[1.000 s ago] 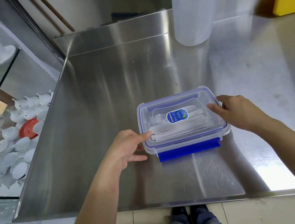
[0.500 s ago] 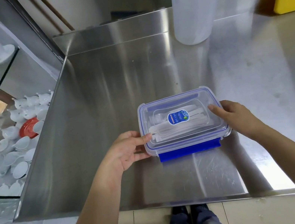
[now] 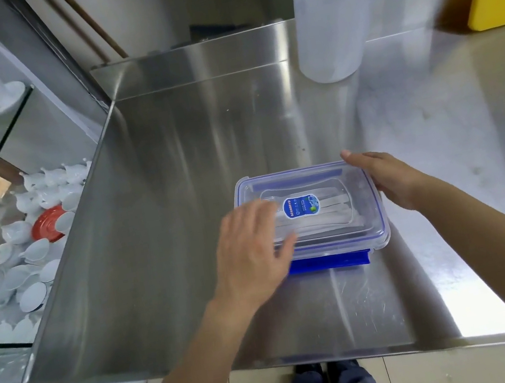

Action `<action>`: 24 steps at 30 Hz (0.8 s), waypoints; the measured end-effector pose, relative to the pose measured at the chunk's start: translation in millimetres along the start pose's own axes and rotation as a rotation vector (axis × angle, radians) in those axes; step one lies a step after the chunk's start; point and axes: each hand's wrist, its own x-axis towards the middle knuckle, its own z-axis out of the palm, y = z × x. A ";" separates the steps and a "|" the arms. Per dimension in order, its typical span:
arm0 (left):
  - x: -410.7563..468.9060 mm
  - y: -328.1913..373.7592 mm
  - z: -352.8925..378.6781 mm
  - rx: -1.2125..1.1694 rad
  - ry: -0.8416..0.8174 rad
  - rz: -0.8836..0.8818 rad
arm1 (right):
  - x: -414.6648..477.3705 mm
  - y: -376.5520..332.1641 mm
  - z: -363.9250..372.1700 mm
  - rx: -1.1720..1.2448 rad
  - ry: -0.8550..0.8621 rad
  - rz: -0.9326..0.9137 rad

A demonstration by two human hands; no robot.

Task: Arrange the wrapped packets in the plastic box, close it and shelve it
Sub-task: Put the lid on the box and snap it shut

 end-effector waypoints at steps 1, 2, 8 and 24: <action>-3.1 4.9 7.0 0.021 -0.060 0.109 | 3.2 -2.4 2.3 0.019 -0.032 0.032; -6.6 8.2 14.3 0.066 -0.136 0.186 | 5.8 -4.1 3.6 0.038 -0.056 0.054; -18.1 10.1 33.0 0.438 -0.403 0.281 | 16.3 -5.7 4.2 0.101 -0.035 -0.026; -9.0 -0.5 17.5 0.286 -0.408 0.414 | 9.5 -22.6 2.4 -0.271 -0.204 -0.181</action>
